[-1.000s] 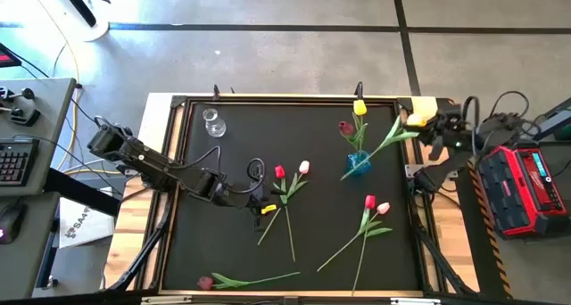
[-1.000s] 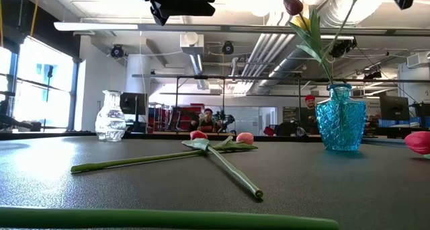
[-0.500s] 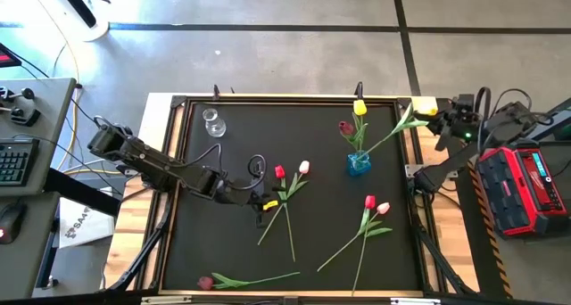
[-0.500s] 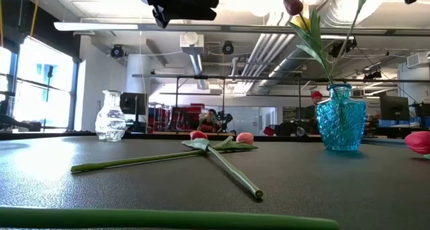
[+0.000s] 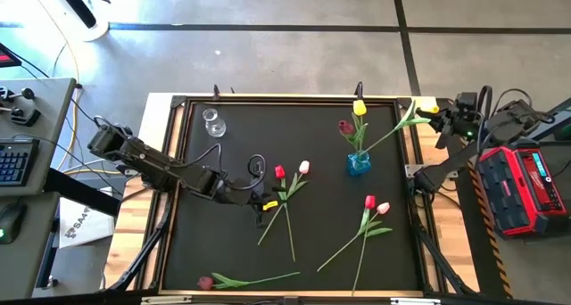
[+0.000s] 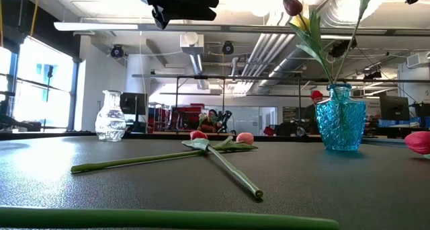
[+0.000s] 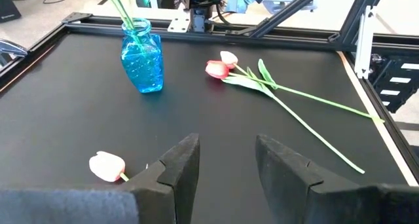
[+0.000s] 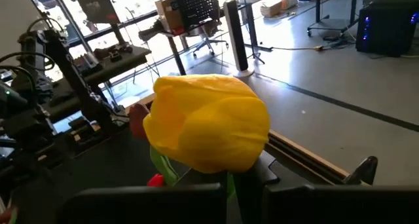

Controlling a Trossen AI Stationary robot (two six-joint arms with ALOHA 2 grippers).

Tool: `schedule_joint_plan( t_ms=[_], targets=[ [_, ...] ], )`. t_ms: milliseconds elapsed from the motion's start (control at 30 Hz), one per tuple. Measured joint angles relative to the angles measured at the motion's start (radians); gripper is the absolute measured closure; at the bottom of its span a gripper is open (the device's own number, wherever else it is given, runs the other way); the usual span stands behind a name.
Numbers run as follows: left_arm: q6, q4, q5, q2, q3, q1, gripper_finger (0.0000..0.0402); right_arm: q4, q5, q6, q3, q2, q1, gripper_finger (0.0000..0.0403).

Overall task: Sort flowers into vase by color
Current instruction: Put the yellow flower into the blue vase

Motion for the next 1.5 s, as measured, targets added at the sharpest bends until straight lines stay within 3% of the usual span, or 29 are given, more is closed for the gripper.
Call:
schedule_joint_plan(
  t_ms=[200,600,733,900,1100,1367,1500],
  targets=[
    [0.000,0.000,0.000,0.000,0.000,0.000,0.0264,-0.017,-0.021,0.034,-0.014,0.001,0.000,0.0403],
    [-0.035,-0.004,0.001,0.074,-0.001,0.001,0.0264,0.017,-0.043,0.147,-0.225,0.006,0.001,0.0394],
    [-0.052,0.000,0.001,0.073,-0.001,0.000,0.0264,0.131,-0.056,0.102,-0.290,0.006,0.001,0.0347],
    [-0.056,-0.009,0.001,0.073,-0.001,-0.005,0.0264,0.324,-0.069,0.045,-0.339,0.006,0.000,0.0256],
    [-0.151,-0.172,-0.027,0.073,-0.001,-0.002,0.0264,0.422,-0.061,0.064,-0.316,0.006,0.000,0.0167],
    [-0.332,-0.375,-0.063,0.073,-0.001,-0.017,0.0264,0.531,-0.059,-0.014,-0.231,0.005,0.000,0.0135],
    [-0.427,-0.554,-0.014,0.068,-0.001,-0.050,0.0265,0.624,-0.113,-0.098,-0.222,0.005,0.000,0.0135]
  ],
)
